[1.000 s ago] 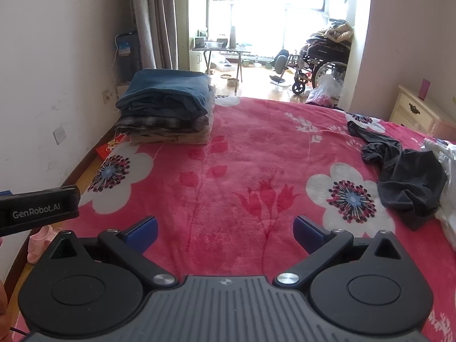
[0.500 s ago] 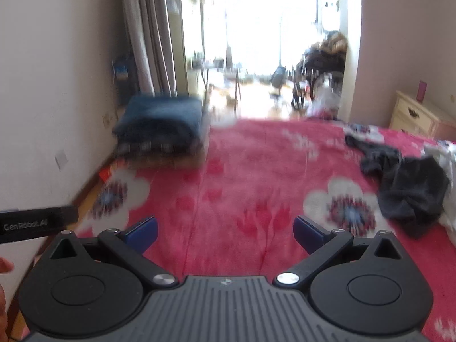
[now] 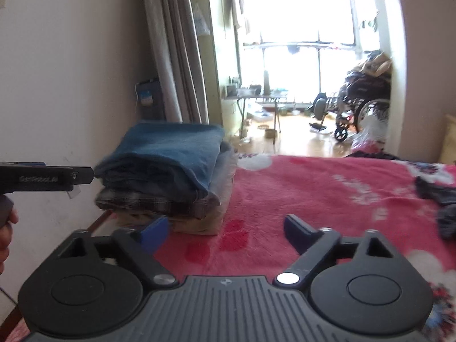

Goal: Fold clothes
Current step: 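Move both open tools to the blue jeans atop the stack, then grasp the blue jeans edge with the left tool while the right tool grips its side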

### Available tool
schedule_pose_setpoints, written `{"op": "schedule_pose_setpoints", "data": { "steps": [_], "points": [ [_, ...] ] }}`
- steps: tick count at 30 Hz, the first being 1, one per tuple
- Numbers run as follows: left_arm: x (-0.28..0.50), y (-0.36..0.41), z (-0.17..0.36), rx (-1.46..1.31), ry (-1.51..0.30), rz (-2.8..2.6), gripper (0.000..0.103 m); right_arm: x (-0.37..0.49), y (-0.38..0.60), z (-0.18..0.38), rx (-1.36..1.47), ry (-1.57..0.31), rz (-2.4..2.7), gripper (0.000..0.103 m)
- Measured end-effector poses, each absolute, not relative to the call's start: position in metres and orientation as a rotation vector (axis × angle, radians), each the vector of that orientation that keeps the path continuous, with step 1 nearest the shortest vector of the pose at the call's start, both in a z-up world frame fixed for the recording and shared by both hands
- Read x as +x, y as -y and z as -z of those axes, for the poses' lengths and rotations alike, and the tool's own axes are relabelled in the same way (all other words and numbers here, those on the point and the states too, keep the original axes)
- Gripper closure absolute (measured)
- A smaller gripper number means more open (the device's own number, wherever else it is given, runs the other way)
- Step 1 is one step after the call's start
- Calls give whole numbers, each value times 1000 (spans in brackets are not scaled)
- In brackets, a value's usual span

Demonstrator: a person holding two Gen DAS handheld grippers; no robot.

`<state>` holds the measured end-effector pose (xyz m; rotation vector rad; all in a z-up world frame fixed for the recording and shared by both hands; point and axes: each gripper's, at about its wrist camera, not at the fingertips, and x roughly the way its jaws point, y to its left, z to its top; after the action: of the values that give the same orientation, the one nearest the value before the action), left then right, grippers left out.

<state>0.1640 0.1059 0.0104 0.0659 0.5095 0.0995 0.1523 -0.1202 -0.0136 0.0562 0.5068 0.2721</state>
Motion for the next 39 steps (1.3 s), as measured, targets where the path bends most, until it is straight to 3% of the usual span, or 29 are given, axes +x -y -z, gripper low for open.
{"op": "schedule_pose_setpoints", "data": {
  "steps": [3, 12, 15, 25, 33, 39],
  "points": [
    [179, -104, 8, 56, -503, -69, 5, 188, 111, 36, 66, -517, -307, 35],
    [191, -88, 26, 54, -400, 10, 7, 230, 73, 65, -161, -388, -463, 45],
    [194, -90, 22, 67, -356, 6, 7, 234, 61, 71, -245, -374, -480, 82],
    [239, -133, 13, 40, -334, -41, 7, 219, 66, 55, -124, -270, -544, 85],
    [250, -147, 25, -9, -393, 20, 6, 240, 38, 53, -232, -235, -605, 84],
    [230, -139, 12, 50, -321, 121, 6, 255, 24, 65, -319, -244, -597, 84]
  ]
}}
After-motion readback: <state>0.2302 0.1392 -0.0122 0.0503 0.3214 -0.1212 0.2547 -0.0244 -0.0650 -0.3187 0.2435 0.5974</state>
